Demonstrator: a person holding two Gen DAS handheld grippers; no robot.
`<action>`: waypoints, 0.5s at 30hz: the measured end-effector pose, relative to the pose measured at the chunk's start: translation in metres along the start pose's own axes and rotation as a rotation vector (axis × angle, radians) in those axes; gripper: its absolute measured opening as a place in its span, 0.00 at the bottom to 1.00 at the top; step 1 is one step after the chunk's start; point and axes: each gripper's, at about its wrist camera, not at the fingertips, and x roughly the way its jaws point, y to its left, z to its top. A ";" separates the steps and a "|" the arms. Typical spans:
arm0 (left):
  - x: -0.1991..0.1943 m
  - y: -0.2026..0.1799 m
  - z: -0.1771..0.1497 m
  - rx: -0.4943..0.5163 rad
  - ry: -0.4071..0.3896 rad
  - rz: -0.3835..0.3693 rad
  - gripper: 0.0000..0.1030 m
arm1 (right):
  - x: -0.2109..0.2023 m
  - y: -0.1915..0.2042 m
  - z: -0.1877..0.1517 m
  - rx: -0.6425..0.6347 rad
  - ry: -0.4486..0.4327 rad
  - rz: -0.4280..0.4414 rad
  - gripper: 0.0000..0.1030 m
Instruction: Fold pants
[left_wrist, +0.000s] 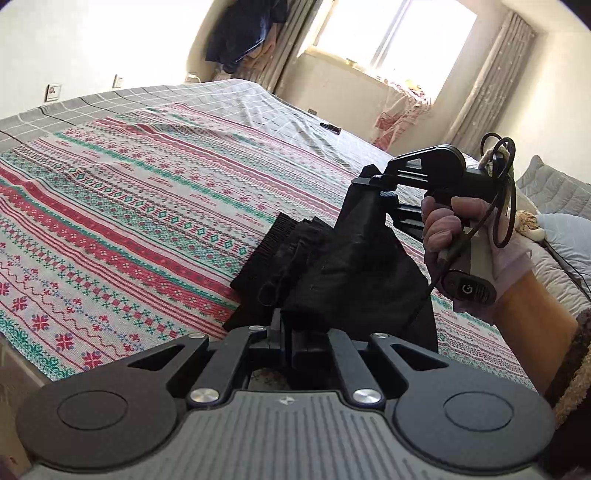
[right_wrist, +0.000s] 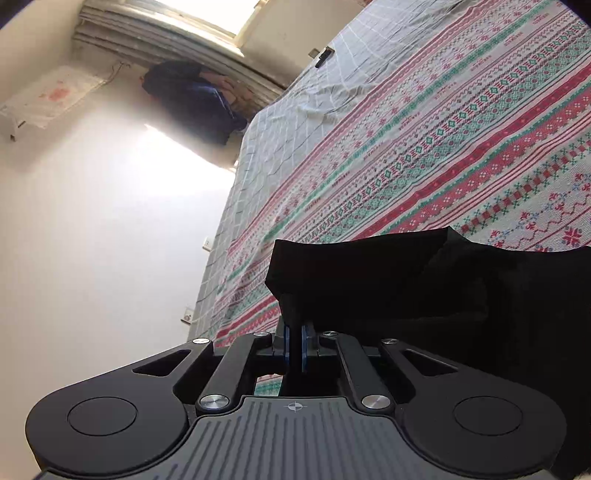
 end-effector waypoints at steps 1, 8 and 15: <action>0.000 0.001 0.001 0.002 -0.003 0.019 0.15 | 0.008 0.003 -0.001 -0.007 0.003 -0.010 0.07; 0.006 0.010 0.014 0.023 0.003 0.070 0.45 | 0.018 0.010 -0.002 -0.004 0.035 -0.056 0.43; 0.019 0.014 0.047 0.053 0.046 0.029 0.76 | -0.049 0.011 0.009 -0.155 0.023 -0.119 0.67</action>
